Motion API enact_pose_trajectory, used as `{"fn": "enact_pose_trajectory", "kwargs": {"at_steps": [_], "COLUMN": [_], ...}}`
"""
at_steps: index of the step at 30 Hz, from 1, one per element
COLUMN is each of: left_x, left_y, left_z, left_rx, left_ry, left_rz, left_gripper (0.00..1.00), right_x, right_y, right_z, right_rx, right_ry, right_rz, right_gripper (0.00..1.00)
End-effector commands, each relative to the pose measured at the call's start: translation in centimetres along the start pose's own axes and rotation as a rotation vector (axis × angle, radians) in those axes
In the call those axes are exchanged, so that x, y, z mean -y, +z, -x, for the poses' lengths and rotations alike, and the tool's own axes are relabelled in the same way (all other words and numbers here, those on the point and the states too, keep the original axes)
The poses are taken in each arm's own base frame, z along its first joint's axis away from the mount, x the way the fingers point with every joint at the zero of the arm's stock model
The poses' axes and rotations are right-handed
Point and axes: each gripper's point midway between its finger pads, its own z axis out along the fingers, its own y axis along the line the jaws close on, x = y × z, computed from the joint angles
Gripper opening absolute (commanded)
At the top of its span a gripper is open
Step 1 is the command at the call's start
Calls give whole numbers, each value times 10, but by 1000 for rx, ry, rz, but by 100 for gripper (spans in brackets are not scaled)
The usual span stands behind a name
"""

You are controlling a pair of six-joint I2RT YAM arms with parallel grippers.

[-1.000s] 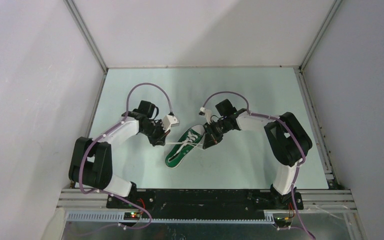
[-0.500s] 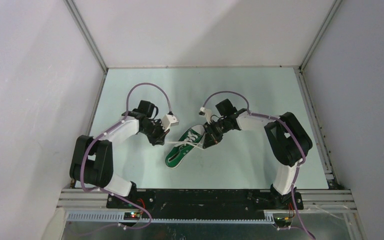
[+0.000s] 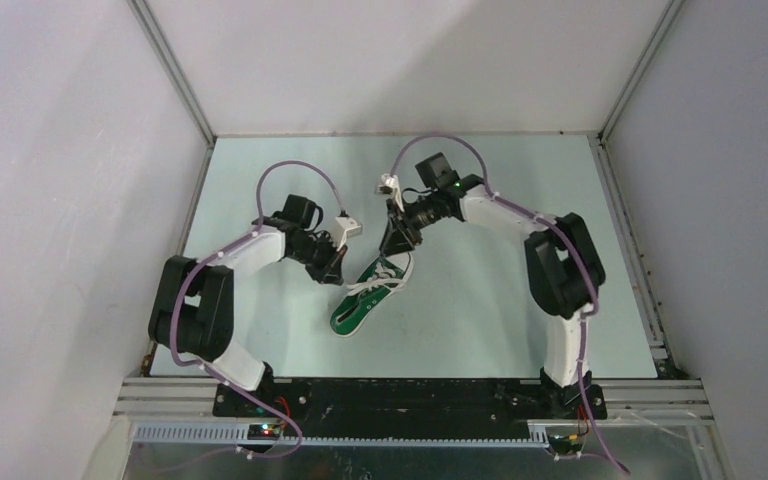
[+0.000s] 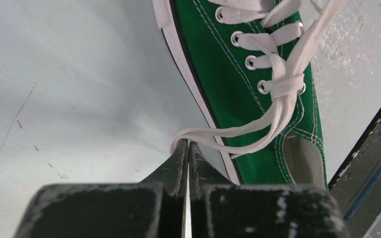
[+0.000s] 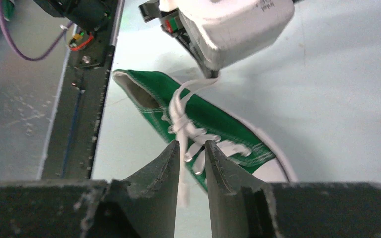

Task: Tie the shoes
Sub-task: Tie the shoelace on the shoe.

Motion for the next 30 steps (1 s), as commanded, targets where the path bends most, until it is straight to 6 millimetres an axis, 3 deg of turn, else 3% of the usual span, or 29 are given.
{"fn": "enact_pose_trajectory", "kwargs": {"at_steps": [1, 5, 17, 24, 30], "left_x": [1, 3, 7, 8, 8], "left_y": [1, 0, -2, -3, -4], "left_z": [19, 18, 19, 20, 20], "left_rx": [68, 83, 89, 91, 90], "left_ry": [-121, -186, -215, -216, -214], "left_rz": [-23, -38, -51, -53, -52], "left_gripper": [0, 0, 0, 0, 0], "right_x": [12, 21, -6, 3, 16], "right_y": [21, 33, 52, 59, 53], "right_z": [-3, -15, -36, -34, -24], "right_rx": [-14, -41, -72, -56, -22], "right_ry": [-99, -102, -56, -15, 17], "right_rz": [92, 121, 268, 259, 237], "right_gripper": [29, 29, 38, 37, 33]}}
